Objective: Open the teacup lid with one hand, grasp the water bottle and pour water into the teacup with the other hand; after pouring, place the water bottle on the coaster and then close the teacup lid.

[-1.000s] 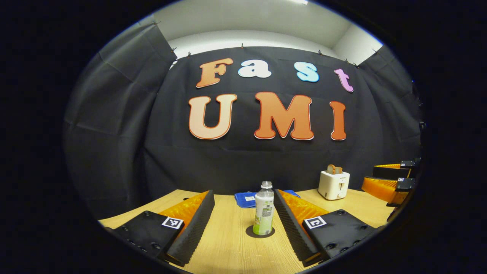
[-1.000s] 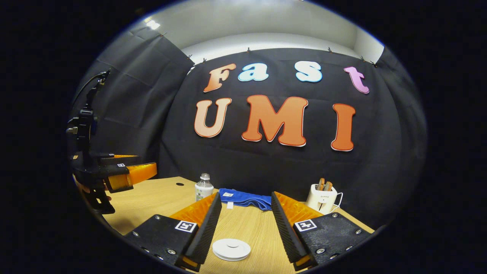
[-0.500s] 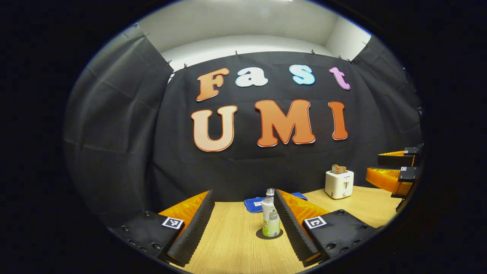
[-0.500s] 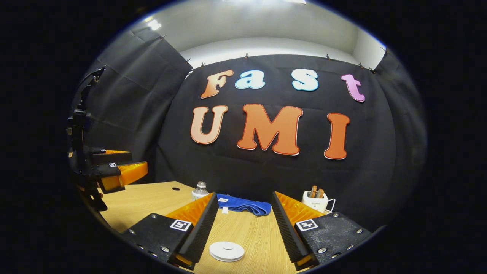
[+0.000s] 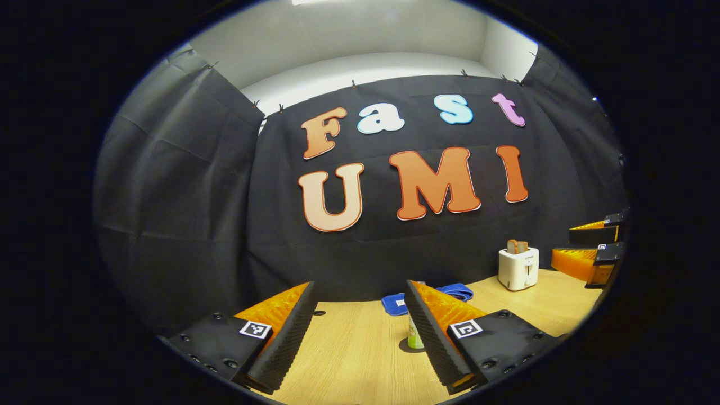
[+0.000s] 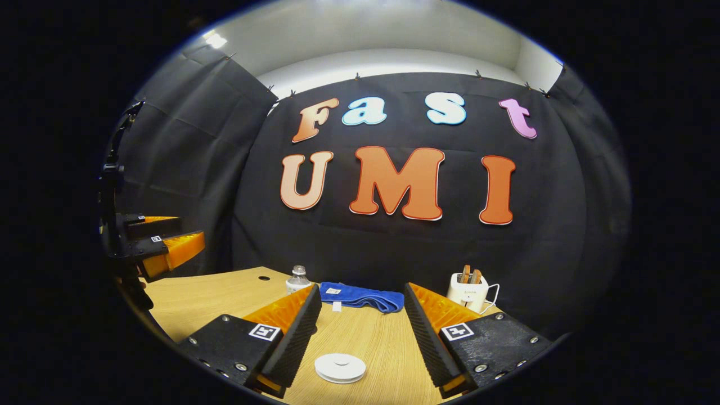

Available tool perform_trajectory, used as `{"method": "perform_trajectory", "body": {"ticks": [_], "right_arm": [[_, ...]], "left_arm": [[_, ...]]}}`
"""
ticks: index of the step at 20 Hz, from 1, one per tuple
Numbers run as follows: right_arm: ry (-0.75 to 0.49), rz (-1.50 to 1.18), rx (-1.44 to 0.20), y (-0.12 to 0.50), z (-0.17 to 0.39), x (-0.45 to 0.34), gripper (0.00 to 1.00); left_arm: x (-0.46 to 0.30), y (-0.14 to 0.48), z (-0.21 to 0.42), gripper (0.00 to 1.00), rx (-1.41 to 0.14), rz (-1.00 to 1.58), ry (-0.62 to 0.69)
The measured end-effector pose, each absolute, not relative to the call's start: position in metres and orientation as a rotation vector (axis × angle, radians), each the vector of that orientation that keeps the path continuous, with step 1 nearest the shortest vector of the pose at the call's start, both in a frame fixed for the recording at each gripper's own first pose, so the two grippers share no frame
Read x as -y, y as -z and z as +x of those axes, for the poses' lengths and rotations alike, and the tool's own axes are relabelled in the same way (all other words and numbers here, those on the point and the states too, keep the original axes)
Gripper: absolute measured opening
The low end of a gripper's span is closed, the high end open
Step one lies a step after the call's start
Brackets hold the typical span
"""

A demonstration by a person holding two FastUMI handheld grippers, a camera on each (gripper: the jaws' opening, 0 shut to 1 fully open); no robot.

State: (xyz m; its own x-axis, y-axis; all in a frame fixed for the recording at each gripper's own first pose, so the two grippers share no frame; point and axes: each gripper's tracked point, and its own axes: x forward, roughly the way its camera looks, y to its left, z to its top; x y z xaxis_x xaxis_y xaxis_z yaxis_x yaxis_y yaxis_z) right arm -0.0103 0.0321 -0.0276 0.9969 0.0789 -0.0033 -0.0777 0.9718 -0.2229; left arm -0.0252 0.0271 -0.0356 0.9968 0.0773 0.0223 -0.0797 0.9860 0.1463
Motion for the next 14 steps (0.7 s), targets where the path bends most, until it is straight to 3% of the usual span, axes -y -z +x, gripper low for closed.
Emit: {"method": "perform_trajectory", "body": {"ticks": [9, 14], "right_arm": [[-0.058, -0.227, 0.021, 0.019, -0.016, -0.025, 0.92], [-0.045, -0.257, 0.034, 0.017, -0.02, -0.02, 0.92]], "left_arm": [[-0.042, 0.014, -0.037, 0.99, 0.042, 0.116, -0.112], [-0.038, 0.033, -0.039, 0.99, 0.049, 0.096, -0.093]]}}
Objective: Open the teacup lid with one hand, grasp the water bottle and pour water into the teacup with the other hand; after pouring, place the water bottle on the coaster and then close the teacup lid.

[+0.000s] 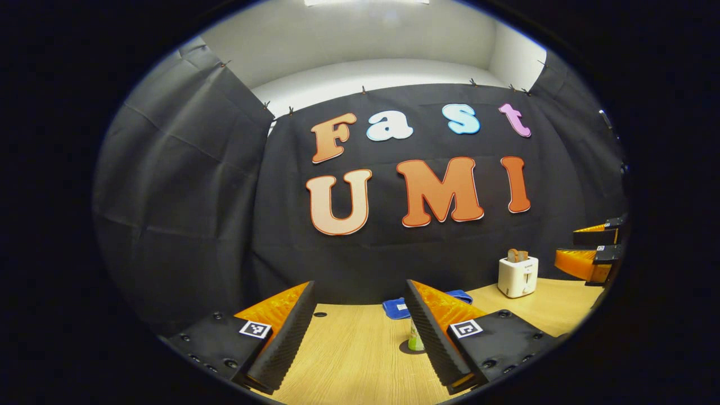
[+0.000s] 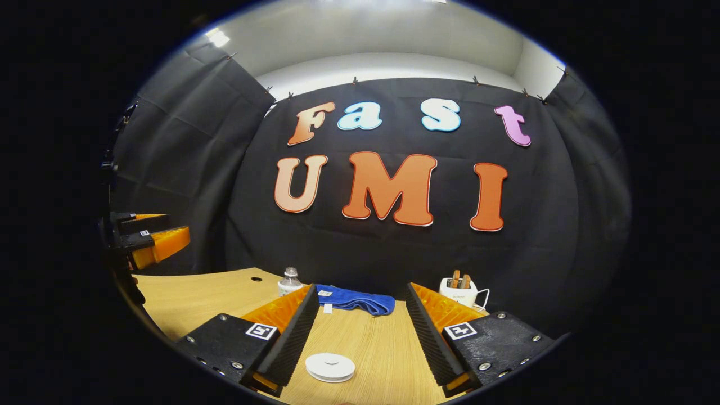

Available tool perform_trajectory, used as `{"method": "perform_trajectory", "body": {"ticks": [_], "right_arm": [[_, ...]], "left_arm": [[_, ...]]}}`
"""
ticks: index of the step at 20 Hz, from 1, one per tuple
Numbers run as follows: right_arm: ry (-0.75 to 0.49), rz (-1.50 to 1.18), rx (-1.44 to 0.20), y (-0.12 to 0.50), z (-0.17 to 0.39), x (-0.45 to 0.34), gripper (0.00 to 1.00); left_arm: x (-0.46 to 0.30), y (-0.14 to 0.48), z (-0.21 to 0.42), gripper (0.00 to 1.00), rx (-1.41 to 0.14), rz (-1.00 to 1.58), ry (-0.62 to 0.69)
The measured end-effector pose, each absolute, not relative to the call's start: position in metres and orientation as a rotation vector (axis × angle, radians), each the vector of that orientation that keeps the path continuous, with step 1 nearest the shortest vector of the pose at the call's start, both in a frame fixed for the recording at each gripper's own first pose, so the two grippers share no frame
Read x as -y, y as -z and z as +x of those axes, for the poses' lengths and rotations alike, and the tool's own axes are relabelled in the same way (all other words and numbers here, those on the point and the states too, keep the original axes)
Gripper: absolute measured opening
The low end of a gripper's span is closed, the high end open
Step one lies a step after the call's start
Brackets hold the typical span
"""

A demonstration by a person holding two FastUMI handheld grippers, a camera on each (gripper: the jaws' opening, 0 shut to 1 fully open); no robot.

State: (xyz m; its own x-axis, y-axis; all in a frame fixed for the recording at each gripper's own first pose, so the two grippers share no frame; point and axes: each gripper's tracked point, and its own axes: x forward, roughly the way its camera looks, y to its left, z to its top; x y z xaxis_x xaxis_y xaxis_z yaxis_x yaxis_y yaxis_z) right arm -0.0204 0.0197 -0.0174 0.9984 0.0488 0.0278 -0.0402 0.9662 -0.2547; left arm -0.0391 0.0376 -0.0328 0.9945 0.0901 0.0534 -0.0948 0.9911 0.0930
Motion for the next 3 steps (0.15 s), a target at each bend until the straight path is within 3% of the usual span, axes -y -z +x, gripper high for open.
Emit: {"method": "perform_trajectory", "body": {"ticks": [3], "right_arm": [[-0.039, -0.26, 0.051, 0.0142, -0.023, -0.0164, 0.92]], "left_arm": [[-0.0374, 0.0313, -0.042, 0.99, 0.056, 0.106, -0.096]]}}
